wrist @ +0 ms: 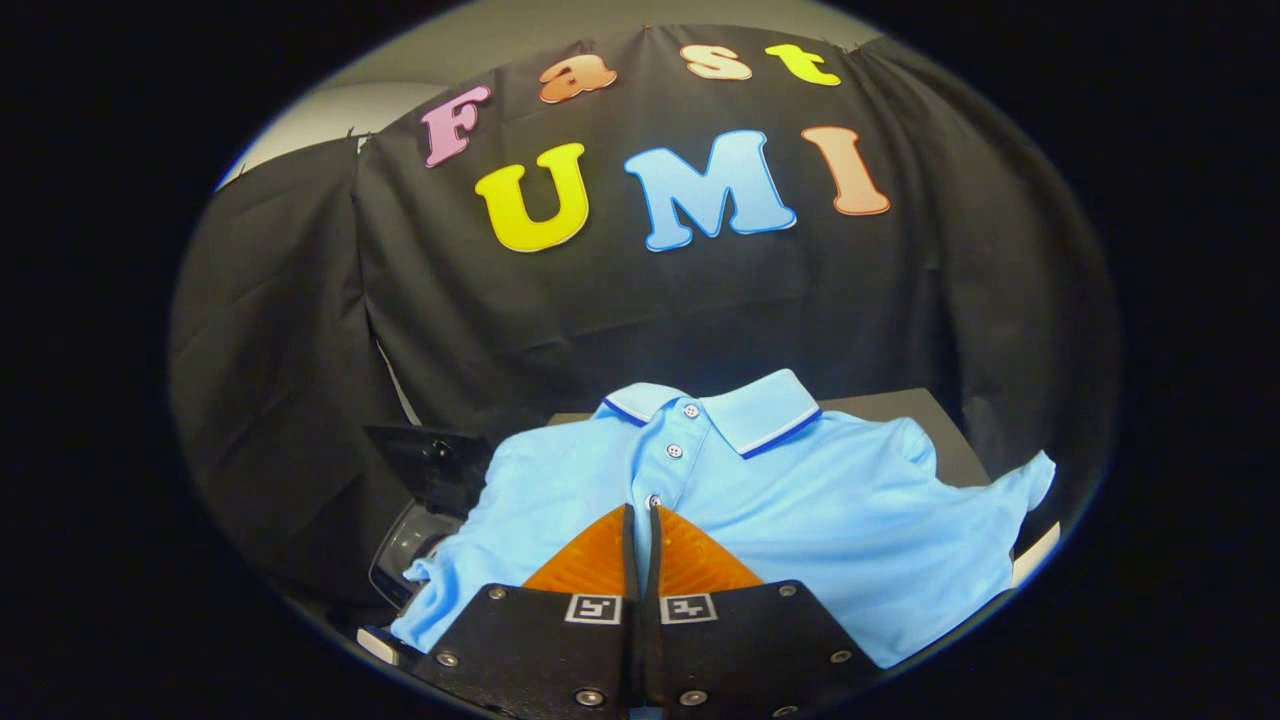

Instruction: Put the clothes into the washing machine and then close the washing machine lid.

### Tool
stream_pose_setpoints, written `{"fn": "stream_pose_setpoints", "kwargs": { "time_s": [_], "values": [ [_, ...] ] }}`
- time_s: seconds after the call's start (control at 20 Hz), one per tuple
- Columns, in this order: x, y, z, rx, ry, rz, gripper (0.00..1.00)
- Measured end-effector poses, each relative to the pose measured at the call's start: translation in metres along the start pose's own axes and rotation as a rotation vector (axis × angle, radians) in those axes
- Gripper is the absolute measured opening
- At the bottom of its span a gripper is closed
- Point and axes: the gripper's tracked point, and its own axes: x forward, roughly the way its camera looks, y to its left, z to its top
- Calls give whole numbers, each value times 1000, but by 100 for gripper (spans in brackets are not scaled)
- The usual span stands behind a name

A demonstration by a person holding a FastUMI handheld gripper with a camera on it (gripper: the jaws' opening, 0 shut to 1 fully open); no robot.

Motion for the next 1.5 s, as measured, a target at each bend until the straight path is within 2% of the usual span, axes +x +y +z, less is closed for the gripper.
{"fn": "stream_pose_setpoints", "kwargs": {
  "time_s": [0.3,0.75,1.15,1.5],
  "values": [
    [-14,24,27,43,-83,18,0],
    [-36,106,60,67,-208,94,0],
    [-29,184,58,98,-208,195,0],
    [-14,252,37,96,-171,257,0]
  ]
}}
